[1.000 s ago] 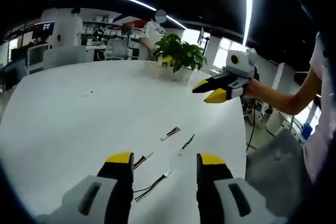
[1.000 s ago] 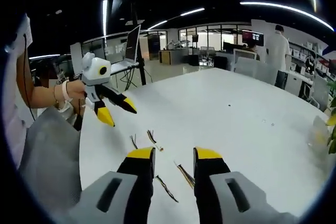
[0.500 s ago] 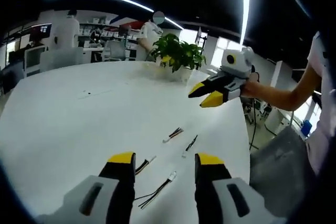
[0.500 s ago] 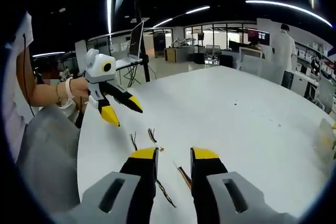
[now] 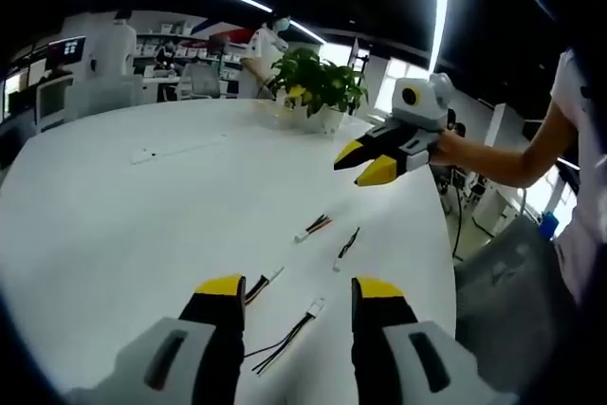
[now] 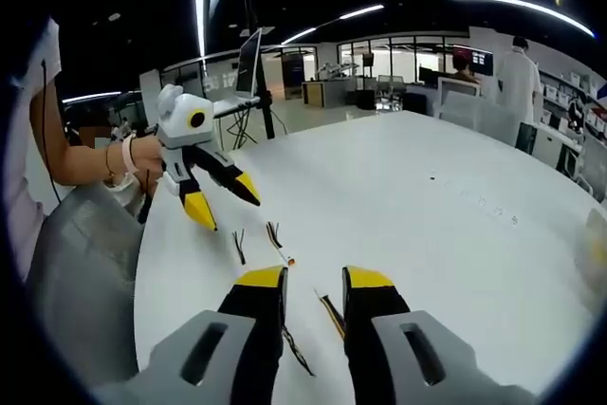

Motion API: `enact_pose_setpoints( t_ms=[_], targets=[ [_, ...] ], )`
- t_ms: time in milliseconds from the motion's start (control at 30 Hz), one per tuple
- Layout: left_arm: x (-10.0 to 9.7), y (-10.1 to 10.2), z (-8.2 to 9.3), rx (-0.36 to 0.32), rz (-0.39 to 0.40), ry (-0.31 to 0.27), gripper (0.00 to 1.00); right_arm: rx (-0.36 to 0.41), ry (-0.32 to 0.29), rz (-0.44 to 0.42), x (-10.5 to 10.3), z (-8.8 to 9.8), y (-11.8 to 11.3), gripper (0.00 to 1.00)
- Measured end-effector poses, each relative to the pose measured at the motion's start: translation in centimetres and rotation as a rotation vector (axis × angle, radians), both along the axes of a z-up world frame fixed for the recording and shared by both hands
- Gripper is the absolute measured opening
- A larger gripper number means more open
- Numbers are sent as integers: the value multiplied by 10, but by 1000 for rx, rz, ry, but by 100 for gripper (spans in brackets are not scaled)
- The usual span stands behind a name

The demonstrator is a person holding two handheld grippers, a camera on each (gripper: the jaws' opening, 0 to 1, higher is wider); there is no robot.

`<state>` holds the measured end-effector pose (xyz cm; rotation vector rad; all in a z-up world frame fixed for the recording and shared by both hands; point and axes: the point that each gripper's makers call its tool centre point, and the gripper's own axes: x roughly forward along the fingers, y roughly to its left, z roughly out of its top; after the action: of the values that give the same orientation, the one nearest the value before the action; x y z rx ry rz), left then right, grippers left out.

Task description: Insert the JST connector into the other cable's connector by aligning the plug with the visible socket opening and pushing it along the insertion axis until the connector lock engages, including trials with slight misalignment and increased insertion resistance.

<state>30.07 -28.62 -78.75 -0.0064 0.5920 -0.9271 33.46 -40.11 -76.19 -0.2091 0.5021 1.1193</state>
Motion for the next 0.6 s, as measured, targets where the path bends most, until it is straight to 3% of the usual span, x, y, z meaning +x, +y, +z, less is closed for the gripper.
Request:
enact_pose_setpoints(
  t_ms=[233,600],
  targets=[
    [3,-5,-7,-2,-16,8,39,-3,9,16,2,-11,-2,16],
    [2,-17,-15,20,-81,-24,38,56,30,41,3,-24,4,16]
  ],
)
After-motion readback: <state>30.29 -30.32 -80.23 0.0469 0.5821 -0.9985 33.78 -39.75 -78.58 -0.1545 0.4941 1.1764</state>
